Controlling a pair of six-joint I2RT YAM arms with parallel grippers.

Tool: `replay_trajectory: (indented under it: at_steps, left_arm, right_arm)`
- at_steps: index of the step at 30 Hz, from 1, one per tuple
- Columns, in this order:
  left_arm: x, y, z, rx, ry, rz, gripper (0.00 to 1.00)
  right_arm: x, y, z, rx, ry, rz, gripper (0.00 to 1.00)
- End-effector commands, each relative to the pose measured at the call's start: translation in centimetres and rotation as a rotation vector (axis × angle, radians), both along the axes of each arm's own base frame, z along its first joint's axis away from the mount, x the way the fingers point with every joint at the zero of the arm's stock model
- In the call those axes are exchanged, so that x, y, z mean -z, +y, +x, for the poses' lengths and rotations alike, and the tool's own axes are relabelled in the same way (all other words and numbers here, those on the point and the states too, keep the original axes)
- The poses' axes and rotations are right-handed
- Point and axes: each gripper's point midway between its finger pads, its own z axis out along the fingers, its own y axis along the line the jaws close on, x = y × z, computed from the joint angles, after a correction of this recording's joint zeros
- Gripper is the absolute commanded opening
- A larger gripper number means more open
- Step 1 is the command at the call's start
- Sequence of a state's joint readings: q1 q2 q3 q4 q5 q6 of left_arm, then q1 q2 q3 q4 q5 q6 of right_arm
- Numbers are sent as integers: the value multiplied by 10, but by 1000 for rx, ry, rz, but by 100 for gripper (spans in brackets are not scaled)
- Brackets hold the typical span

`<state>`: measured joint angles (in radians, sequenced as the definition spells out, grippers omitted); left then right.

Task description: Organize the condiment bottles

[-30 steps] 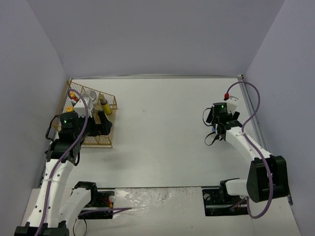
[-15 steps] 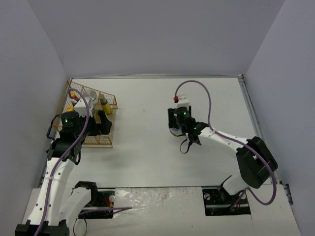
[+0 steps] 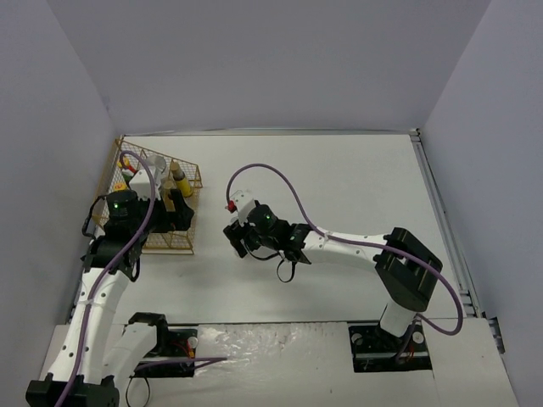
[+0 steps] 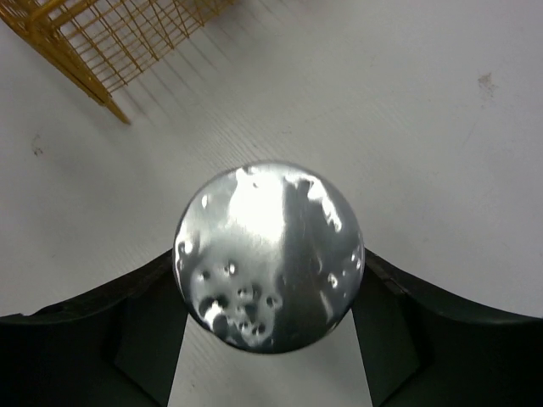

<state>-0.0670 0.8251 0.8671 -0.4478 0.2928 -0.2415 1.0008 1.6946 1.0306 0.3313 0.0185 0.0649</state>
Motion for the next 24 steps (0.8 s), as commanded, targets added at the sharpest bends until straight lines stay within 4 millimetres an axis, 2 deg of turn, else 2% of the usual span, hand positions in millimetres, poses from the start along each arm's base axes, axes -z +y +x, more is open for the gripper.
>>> replay_trajectory:
  at_steps: [1, 4, 8, 10, 14, 17, 19, 21, 24]
  left_arm:
    - [-35, -17, 10, 54, -73, -45, 97]
    - [-39, -28, 7, 81, -38, -64, 97]
    - [-47, -55, 4, 131, -15, -57, 97]
    - [-48, -72, 4, 166, -8, -46, 97]
    - [-41, -110, 4, 238, 16, 10, 97]
    - [-39, -131, 6, 293, 13, 69, 97]
    - [-30, -149, 6, 332, 31, 129, 97]
    - [-18, -157, 9, 340, 60, 185, 97]
    - [-6, -160, 10, 334, 98, 239, 97]
  right_arm:
    - [-45, 6, -12, -93, -12, 62, 86]
    - [-93, -4, -18, -94, -68, 131, 99]
    - [-139, -37, -19, -25, -154, 158, 100]
    - [-150, -64, -14, 65, -193, 141, 100]
    - [-163, -133, -5, 267, -262, 107, 100]
    - [-171, -182, -1, 389, -305, 136, 100]
    - [-177, -211, 0, 472, -328, 168, 100]
    - [-184, -227, -3, 524, -349, 198, 100]
    - [-189, -236, -7, 542, -366, 224, 100]
